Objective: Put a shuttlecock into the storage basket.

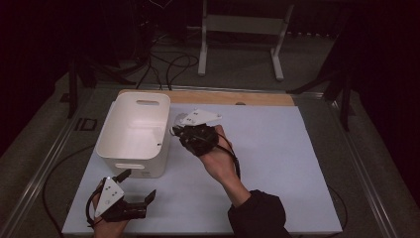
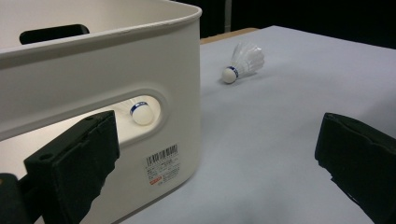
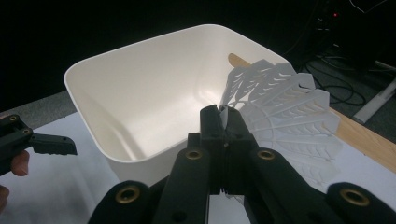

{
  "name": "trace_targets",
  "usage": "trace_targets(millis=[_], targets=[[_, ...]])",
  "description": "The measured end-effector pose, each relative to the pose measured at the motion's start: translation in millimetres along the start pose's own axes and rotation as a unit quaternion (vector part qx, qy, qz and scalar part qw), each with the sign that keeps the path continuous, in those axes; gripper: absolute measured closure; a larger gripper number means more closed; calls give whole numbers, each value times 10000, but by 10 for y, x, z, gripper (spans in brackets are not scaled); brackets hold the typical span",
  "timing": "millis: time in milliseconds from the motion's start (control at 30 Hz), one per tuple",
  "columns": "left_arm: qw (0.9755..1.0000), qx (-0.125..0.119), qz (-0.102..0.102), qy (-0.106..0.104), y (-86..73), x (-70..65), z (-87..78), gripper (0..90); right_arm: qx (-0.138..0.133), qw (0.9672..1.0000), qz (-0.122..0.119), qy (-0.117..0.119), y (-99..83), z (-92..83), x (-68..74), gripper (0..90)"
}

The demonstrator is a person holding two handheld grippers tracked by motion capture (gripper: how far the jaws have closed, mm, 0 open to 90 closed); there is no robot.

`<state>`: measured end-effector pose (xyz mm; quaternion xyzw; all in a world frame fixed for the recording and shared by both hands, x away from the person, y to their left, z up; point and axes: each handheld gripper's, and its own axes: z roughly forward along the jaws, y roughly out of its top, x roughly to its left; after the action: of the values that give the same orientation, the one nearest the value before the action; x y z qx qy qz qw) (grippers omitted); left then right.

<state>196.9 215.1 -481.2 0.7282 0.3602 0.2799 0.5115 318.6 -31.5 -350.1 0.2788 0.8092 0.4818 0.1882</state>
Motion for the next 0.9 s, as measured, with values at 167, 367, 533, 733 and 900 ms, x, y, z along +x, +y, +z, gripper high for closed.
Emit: trace_targets(millis=[167,367,533,733,900], targets=[[10000,-10,-16,8,-1,0,0,4,-18,10000,5,16,30,15,22,893],[10000,-9,-7,10,0,0,-1,4,-29,10000,-24,54,60,34,52,892],[10000,-1,4,5,0,0,0,4,-23,10000,-37,75,69,50,71,892],[10000,-1,-1,3,-1,0,1,4,-23,9999,-73,126,75,81,87,892],[10000,0,-15,-2,-1,-3,3,4,-65,9998,-87,171,98,106,110,892]])
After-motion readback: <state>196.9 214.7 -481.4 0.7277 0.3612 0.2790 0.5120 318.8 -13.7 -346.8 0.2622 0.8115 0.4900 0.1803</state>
